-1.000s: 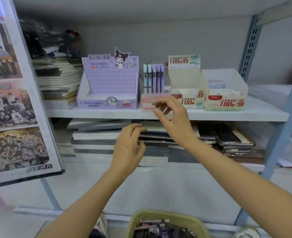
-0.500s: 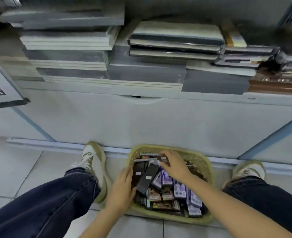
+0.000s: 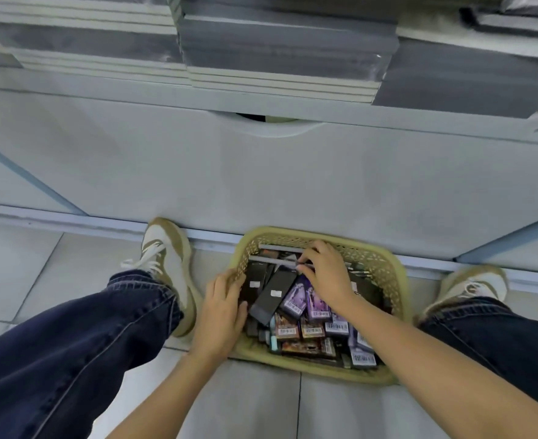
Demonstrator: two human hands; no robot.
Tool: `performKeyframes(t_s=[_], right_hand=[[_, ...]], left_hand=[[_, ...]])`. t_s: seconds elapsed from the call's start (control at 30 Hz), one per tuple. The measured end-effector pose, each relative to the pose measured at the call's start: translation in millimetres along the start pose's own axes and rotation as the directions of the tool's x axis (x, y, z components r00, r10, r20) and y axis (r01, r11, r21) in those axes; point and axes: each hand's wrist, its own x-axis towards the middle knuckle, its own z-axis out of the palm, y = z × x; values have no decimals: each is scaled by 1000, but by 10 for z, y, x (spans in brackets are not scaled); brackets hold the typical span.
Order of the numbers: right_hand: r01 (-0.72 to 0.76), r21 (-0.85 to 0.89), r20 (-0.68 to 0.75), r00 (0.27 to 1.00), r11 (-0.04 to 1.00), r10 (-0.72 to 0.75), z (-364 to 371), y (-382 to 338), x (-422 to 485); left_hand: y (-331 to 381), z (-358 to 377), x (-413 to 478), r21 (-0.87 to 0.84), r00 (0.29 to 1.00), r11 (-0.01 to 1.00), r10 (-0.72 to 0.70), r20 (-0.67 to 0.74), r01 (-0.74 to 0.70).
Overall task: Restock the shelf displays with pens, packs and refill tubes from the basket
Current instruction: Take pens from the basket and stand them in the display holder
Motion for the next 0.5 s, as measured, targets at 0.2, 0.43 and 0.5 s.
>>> performKeyframes(t_s=[0.2, 0.43, 0.5], right_hand=[[82, 364, 135, 981, 928, -139, -323, 44, -125], [-171, 601, 85, 985, 780, 151, -444, 206, -249], [-303, 563, 66, 944, 769, 324, -391, 303, -215]], left_hand=[[223, -120, 275, 20, 991, 992, 129, -36, -128], [400, 1, 483, -158, 966, 986, -19, 258, 61], [351, -10, 536, -260, 974, 947, -148, 171, 190]])
